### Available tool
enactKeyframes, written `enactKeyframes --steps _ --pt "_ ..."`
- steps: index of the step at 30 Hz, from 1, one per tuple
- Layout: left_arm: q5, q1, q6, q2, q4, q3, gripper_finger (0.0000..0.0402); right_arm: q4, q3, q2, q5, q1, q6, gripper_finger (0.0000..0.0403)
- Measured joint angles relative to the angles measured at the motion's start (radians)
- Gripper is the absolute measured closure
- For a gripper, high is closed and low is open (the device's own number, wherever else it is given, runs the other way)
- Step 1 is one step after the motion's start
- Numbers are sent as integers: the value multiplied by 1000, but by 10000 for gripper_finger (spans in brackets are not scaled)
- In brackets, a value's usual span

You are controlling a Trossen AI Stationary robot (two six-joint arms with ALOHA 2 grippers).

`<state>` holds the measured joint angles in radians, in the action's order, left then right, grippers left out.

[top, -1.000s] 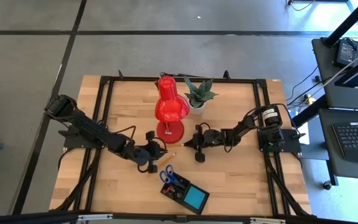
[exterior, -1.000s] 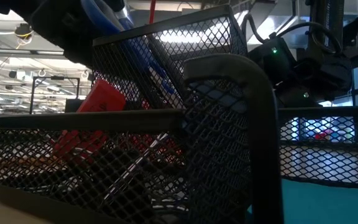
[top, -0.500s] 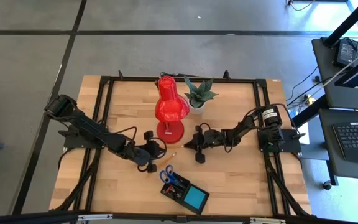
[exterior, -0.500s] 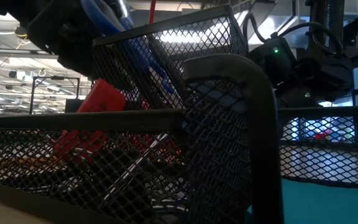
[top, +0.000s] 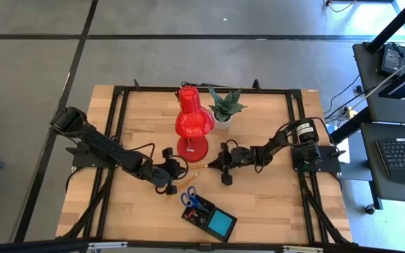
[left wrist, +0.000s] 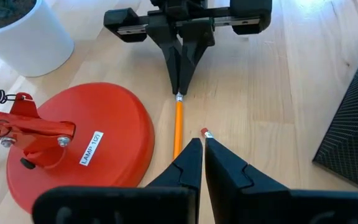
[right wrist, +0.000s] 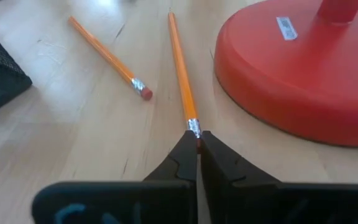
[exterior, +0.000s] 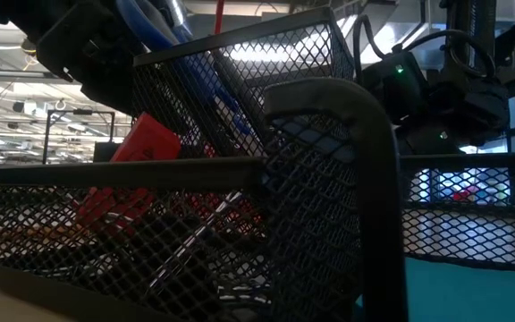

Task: Pick and place office supplies into organizer
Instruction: Put the orange top pencil into the black desk organizer

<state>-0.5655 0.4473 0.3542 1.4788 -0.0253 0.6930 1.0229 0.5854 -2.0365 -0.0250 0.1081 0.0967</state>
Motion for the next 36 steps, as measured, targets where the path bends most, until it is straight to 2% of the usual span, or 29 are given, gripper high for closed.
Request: enactKeyframes --steps 12,21,27,31,36 --pt "0 0 0 0 0 0 388 -1 1 34 -5 -1 -10 391" --pt "0 0 2 0 0 0 388 -109 2 131 -8 -1 -50 391" --pt "-1 0 2 0 9 0 388 -180 2 171 -47 -2 -64 391" --pt "8 10 9 -9 106 0 381 -278 2 237 -78 -2 -79 391" --pt "14 25 156 -74 332 0 357 -476 2 367 -150 3 -83 391"
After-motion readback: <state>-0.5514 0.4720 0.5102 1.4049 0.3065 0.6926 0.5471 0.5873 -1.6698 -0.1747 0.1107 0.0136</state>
